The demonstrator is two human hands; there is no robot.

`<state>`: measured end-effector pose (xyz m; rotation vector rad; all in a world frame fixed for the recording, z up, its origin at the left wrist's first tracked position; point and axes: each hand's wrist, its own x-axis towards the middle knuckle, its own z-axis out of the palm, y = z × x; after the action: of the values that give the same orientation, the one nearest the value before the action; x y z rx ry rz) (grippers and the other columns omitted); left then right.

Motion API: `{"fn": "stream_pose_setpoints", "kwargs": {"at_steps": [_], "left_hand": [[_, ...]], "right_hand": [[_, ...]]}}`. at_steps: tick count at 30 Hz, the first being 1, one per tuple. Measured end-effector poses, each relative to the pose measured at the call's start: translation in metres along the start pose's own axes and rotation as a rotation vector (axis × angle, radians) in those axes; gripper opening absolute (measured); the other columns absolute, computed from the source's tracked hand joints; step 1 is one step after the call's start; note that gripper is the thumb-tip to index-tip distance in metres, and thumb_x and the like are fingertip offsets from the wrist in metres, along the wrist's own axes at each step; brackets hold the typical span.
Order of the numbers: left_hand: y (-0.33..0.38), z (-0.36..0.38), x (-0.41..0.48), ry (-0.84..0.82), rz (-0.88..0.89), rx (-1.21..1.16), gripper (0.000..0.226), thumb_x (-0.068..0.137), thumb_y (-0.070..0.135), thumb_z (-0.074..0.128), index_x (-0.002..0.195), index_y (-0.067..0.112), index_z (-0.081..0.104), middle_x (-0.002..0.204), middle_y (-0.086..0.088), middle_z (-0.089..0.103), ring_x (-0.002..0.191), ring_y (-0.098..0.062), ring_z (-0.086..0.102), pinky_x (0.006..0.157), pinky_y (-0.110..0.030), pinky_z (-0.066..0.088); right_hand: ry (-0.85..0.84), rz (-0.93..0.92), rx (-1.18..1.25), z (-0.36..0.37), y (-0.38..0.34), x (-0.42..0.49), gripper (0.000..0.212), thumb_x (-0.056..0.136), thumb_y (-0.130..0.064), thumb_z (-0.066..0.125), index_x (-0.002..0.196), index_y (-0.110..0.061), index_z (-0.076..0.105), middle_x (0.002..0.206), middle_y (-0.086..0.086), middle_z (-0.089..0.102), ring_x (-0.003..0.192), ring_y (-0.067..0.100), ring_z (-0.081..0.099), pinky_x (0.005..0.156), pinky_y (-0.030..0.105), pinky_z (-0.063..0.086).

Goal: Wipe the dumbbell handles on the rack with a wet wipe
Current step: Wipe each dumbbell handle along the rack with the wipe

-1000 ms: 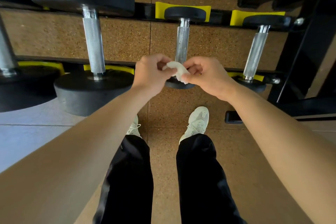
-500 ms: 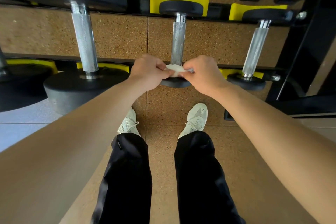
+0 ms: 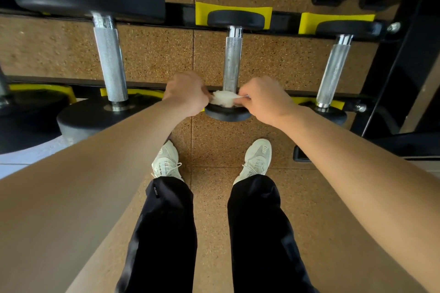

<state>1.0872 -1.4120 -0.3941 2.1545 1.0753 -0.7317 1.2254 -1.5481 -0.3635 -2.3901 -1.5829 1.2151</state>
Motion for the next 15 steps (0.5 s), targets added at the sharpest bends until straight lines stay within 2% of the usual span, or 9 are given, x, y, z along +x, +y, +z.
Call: {"fn": "stream_pose_setpoints", "kwargs": {"at_steps": [3,7,8,10,13,15], "left_hand": [[0.012,-0.001,-0.006,-0.016,0.151,-0.057,0.018,0.093,0.035,0.07,0.099,0.019,0.075,0.095,0.003,0.07,0.073,-0.008,0.059,0.054,-0.017,0.037],[-0.002,-0.002,0.0,0.177,0.004,-0.028,0.025,0.099,0.036,0.06,0.106,0.015,0.071,0.088,0.0,0.066,0.068,-0.011,0.06,0.048,-0.02,0.036],[-0.006,-0.003,0.002,0.213,-0.022,-0.028,0.026,0.1,0.037,0.059,0.107,0.015,0.071,0.09,-0.001,0.066,0.07,-0.013,0.06,0.048,-0.02,0.035],[-0.006,-0.005,0.001,0.247,0.052,-0.055,0.026,0.1,0.038,0.059,0.107,0.016,0.071,0.092,-0.001,0.067,0.071,-0.013,0.061,0.05,-0.02,0.036],[0.008,-0.008,-0.005,0.295,0.199,-0.107,0.019,0.099,0.034,0.061,0.1,0.018,0.071,0.089,0.004,0.065,0.066,-0.01,0.059,0.051,-0.018,0.035],[0.013,-0.013,-0.003,0.343,0.109,-0.133,0.019,0.1,0.033,0.058,0.104,0.019,0.07,0.089,0.004,0.063,0.071,-0.014,0.06,0.05,-0.022,0.036]], "right_hand": [[0.003,0.077,0.009,-0.001,0.023,-0.004,0.027,0.1,-0.027,0.057,0.08,-0.011,0.066,0.072,0.003,0.055,0.072,0.024,0.056,0.065,0.033,0.036],[0.085,-0.013,0.032,-0.006,0.006,0.003,0.029,0.101,-0.024,0.056,0.073,-0.017,0.053,0.073,0.003,0.05,0.07,0.021,0.048,0.065,0.035,0.033],[0.107,-0.022,0.035,-0.007,0.002,0.006,0.027,0.101,-0.025,0.055,0.075,-0.018,0.053,0.074,0.002,0.05,0.067,0.019,0.046,0.065,0.033,0.032],[0.128,0.035,0.051,-0.012,0.006,0.012,0.025,0.102,-0.027,0.054,0.079,-0.016,0.059,0.071,-0.002,0.048,0.063,0.014,0.046,0.064,0.029,0.031],[0.162,0.145,0.009,-0.017,0.021,0.014,0.027,0.103,-0.029,0.052,0.093,-0.009,0.068,0.073,0.0,0.051,0.069,0.021,0.055,0.062,0.03,0.033],[0.178,0.128,0.007,-0.02,0.018,0.018,0.027,0.104,-0.03,0.05,0.091,-0.013,0.066,0.07,-0.001,0.05,0.069,0.021,0.054,0.057,0.029,0.031]]}}
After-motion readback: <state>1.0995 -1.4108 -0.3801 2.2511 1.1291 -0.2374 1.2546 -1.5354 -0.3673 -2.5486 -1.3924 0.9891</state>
